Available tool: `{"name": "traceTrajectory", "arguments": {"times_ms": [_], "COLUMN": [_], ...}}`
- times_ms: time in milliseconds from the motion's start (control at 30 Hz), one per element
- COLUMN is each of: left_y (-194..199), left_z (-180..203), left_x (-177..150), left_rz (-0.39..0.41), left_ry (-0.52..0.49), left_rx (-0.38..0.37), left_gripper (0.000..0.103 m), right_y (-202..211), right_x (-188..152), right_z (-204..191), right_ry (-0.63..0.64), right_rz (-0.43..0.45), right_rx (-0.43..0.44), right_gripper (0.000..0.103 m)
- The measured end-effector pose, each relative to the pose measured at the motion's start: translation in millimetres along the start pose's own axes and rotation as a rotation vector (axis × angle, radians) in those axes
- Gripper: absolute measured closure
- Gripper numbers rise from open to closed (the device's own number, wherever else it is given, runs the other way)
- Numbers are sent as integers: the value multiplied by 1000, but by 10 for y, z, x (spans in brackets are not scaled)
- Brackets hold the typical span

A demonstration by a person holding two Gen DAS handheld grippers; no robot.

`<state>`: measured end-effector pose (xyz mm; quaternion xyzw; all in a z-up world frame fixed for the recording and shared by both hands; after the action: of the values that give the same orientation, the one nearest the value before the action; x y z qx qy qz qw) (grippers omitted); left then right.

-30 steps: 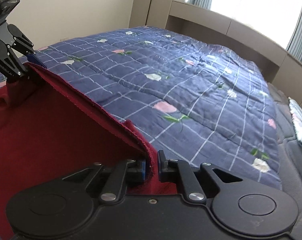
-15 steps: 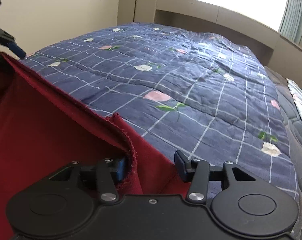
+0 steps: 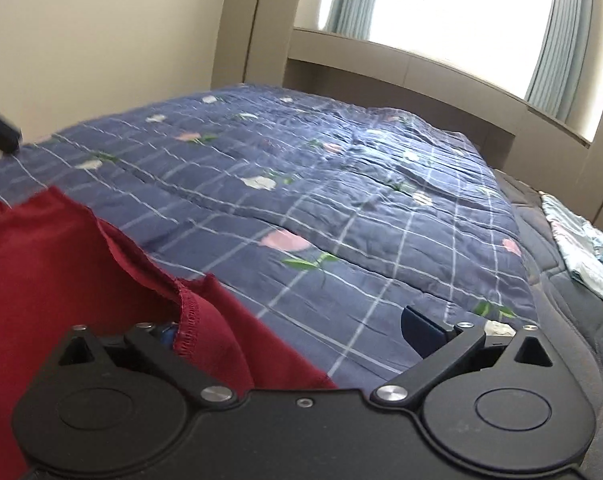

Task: Fold small clothes
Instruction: 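Lower the folded hem onto the sweater and open both tools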

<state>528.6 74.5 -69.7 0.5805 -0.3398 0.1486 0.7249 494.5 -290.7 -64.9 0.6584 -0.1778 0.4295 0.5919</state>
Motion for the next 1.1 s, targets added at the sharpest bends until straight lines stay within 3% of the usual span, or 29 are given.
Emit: {"name": "traceTrajectory", "arguments": {"times_ms": [167, 367, 467, 567, 633, 767, 867, 967, 1033, 1100], "left_y": [-251, -487, -574, -589, -583, -598, -592, -564, -528, -509], "left_z": [209, 165, 50, -37, -49, -34, -43, -82, -129, -190], "left_x": [-338, -510, -584, -643, -662, -682, -684, -682, -701, -723], "left_rz": [-13, -28, -52, -38, -22, -1, 7, 25, 49, 65], "left_ry": [-69, -34, 54, 115, 116, 108, 112, 137, 171, 200], "left_rx": [73, 193, 184, 166, 170, 185, 178, 176, 186, 215], "left_gripper": [1, 1, 0, 0, 0, 0, 0, 0, 0, 0], "right_y": [-49, -228, -340, -417, -407, -279, -86, 40, 67, 13], "right_x": [-16, -82, -146, -168, -141, -40, -3, -71, -215, -392], "right_z": [208, 512, 543, 628, 737, 939, 881, 647, 515, 509], "right_ry": [-158, -349, -425, -624, -690, -657, -594, -419, -265, -201], "right_rz": [-49, -115, -175, -196, -178, -113, -78, -79, -80, -90], "right_rx": [9, 22, 109, 288, 258, 106, 124, 83, -28, -146], "right_gripper": [1, 1, 1, 1, 1, 1, 1, 1, 1, 1]}}
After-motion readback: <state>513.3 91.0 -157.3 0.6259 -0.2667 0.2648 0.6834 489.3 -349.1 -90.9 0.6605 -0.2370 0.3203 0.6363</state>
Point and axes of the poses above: each gripper's, at about its wrist camera, not at the fingertips, and y roughly against the way its jaws point, z to its right, x to its top, the point moved 8 cm from there along -y, roughly the way its jaws point, and after that the axes turned 4 degrees about -y, right-handed, at the moved point
